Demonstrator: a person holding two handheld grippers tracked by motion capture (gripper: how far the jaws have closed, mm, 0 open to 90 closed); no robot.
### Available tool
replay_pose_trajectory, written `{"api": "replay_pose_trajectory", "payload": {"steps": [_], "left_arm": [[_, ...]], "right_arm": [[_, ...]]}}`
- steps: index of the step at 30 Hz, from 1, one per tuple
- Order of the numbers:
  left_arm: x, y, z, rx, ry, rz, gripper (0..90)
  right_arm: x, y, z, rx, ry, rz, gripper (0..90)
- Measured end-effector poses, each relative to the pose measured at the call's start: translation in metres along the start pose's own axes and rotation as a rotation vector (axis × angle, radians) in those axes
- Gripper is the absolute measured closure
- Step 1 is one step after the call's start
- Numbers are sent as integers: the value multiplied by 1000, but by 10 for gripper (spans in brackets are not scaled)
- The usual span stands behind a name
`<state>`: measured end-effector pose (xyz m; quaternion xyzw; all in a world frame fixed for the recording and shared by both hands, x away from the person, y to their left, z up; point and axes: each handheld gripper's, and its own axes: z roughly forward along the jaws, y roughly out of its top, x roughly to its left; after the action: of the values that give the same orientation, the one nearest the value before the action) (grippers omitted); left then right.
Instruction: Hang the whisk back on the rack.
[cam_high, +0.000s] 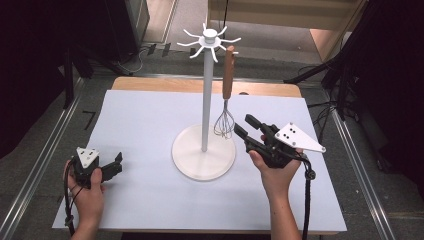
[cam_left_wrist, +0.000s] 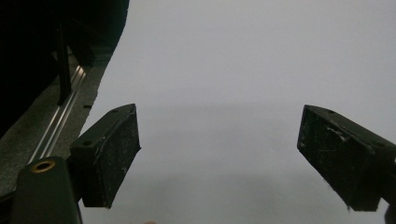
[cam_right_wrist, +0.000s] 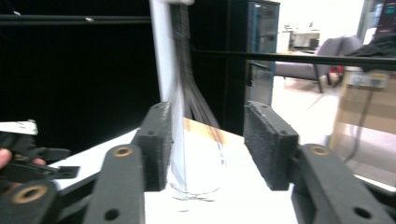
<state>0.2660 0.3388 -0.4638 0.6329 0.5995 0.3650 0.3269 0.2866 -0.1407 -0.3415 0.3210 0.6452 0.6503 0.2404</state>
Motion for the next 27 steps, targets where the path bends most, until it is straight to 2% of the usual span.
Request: {"api": "replay_pose_trajectory", "payload": {"steps": [6,9,10,12,15,17,27], "left_arm": [[0,0,0,0,1,3,139],[0,0,0,0,3,4,139],[0,0,0,-1,2,4,139],[0,0,0,-1,2,4,139],[-1,0,0,0,4,5,139],[-1,0,0,0,4,6,139],[-1,0,0,-1,5,7,139]], "right_arm": [[-11,-11,-6,13,-103,-31,332],[-16,-18,-8,41,-157,-30,217],[-19,-22,-10,57,-189,-32,150],[-20,-25,-11,69,-207,-28,126],[-25,-31,-15,103,-238,-5,11],[-29,-35,-19,118,-254,15,0],[-44,-56,-38,154,-304,28,0]]}}
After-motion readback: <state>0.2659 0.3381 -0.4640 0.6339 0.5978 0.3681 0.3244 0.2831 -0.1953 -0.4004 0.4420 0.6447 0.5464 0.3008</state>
